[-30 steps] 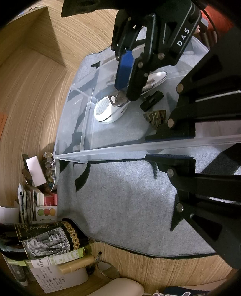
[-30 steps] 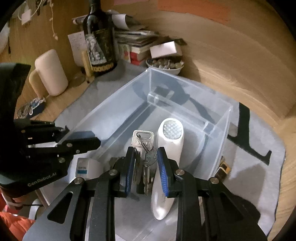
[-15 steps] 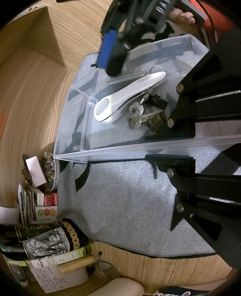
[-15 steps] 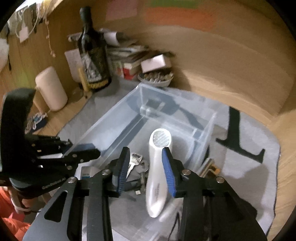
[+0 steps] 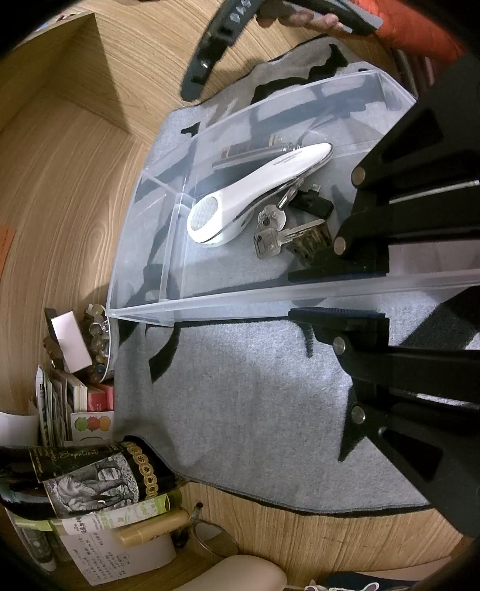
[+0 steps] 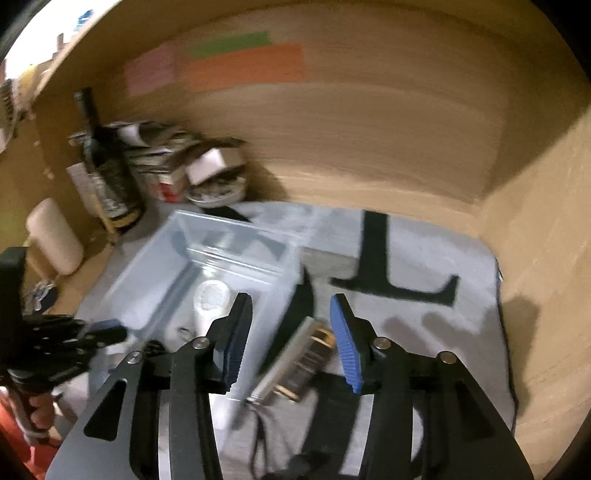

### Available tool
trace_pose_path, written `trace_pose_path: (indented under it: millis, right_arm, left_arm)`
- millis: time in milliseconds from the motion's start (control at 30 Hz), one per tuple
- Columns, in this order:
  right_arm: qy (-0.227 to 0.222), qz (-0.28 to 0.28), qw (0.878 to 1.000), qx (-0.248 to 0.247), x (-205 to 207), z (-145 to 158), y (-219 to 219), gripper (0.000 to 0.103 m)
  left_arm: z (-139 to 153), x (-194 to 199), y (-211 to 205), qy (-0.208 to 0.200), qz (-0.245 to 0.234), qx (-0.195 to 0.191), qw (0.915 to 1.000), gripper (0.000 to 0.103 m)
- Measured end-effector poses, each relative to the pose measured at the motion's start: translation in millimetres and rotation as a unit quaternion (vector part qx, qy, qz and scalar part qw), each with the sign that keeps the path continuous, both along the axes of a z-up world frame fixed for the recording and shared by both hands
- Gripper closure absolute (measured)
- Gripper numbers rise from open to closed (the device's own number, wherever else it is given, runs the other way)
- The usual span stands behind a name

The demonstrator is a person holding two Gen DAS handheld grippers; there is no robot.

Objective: Organize rigid objects
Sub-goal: 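Move the right gripper to the black-and-gold case and grasp it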

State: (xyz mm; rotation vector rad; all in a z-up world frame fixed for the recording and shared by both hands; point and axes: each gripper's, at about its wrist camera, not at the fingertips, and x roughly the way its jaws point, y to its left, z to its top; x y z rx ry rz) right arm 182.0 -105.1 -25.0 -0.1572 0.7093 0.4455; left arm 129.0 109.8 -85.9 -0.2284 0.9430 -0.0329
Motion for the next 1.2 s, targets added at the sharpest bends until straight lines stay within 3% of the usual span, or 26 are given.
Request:
trace_pose_path:
  millis: [467,533,967,1200]
  right_arm:
    - [0.103,-0.011,0.994,-0.045,27.0,-74.6,-9.9,0.062]
    - [0.100,-0.011,0.994,-0.040,27.5,-76.3,-10.4,0.055]
    - [0.083,-0.056,0.993,-0.057,37.4,-72.1,-27.2,0.055]
    - [0.109,-0.012,0.993,-0.044,30.0,-80.4,-10.0,0.055]
  left_arm:
    - [0.0,0.1,-0.1,0.000,0.001,0.000,1.0000,0.091]
    - [-0.1,-0.4,0.0,0.000,0.001,0.000,1.0000,0.091]
    - [0.1,0.2,0.1,0.000,0.000,0.000,1.0000,0.091]
    - [0.0,-0.4,0.2,0.000,0.000,0.001,1.0000,0.091]
